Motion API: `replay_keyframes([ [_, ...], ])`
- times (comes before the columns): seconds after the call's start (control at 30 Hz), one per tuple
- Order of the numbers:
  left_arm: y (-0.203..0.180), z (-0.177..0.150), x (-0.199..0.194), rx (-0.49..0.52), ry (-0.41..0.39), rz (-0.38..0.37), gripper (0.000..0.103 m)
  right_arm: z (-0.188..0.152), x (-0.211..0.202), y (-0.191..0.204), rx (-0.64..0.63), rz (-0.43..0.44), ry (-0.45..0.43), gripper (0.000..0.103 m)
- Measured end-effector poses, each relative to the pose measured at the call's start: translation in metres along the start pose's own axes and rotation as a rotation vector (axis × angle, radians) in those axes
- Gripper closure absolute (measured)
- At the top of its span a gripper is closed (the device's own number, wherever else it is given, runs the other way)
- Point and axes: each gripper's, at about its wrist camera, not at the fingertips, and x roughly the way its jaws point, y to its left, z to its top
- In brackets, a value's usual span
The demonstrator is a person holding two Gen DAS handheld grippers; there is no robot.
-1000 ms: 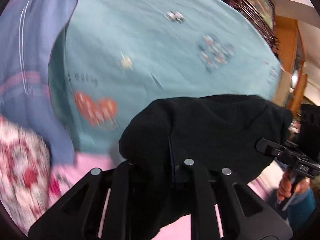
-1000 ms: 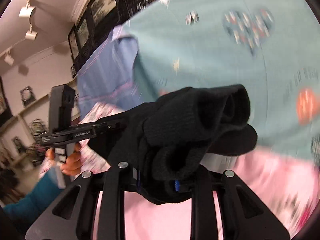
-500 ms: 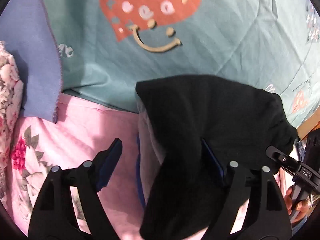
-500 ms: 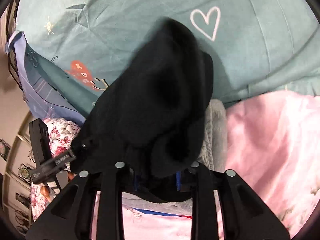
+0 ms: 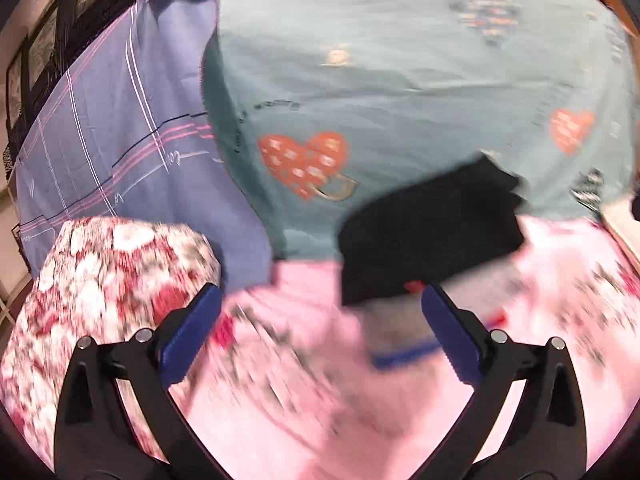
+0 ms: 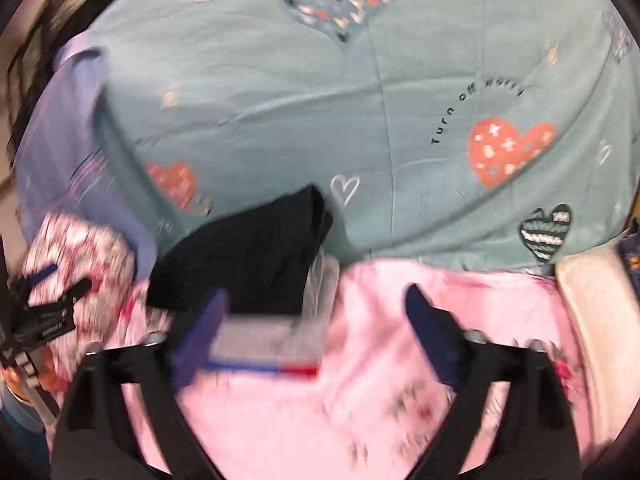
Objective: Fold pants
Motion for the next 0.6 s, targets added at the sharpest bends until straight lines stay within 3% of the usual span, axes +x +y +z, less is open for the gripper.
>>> replay_keyframes([
  [0.1,-0.030,-0.048,-0.040,-0.015,-0.021,-0.041,0.002,-0.057,-0.049,0.019,-0.087,-0.041,-0.120,0.004],
  [0.3,-0.092,-0.114,-0.063,0.029,-0.024,-0.077,0.002,-0.173,-0.084,0.027,-0.087,-0.037,-0.176,0.004],
  [0.4,-0.111,-0.127,-0.060,0.034,-0.012,-0.103,0.002,-0.199,-0.077,0.018,-0.003,-0.012,-0.142,0.004],
  [0.6,-0.128,-0.137,-0.051,0.071,0.007,-0.095,0.002,-0.215,-0.065,-0.005,0.126,-0.007,-0.101,0.004],
])
